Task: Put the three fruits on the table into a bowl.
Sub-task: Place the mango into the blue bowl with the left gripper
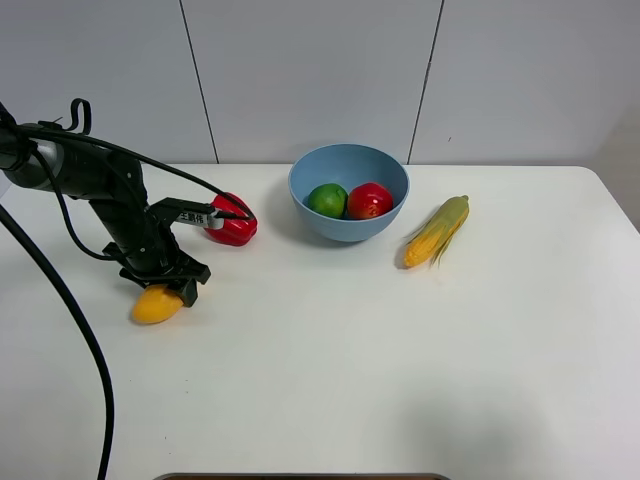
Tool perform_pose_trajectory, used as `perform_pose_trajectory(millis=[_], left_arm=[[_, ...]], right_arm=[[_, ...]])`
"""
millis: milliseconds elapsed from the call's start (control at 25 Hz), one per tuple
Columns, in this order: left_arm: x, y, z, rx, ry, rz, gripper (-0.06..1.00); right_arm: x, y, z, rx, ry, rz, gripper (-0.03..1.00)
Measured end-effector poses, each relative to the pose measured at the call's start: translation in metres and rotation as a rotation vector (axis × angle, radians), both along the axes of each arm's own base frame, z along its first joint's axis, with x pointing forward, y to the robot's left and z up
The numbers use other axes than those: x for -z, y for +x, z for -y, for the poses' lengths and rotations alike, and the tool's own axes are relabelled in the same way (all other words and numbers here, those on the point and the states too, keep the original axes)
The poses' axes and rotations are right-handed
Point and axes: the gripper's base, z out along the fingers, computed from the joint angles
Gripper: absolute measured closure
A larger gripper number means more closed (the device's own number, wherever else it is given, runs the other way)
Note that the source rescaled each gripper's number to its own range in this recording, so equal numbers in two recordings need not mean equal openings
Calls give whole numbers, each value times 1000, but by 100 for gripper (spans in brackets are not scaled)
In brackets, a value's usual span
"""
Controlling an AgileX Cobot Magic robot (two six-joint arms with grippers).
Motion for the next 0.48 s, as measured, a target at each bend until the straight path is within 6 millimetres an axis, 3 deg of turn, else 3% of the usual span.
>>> perform_pose_trajectory(millis=[320, 480], left_arm=[[-4, -1, 0, -3, -6, -6, 94], [-19, -1, 1, -3, -17, 23, 94]], right_arm=[[0, 0, 0, 0, 0, 0, 32], [0, 0, 0, 0, 0, 0, 32]])
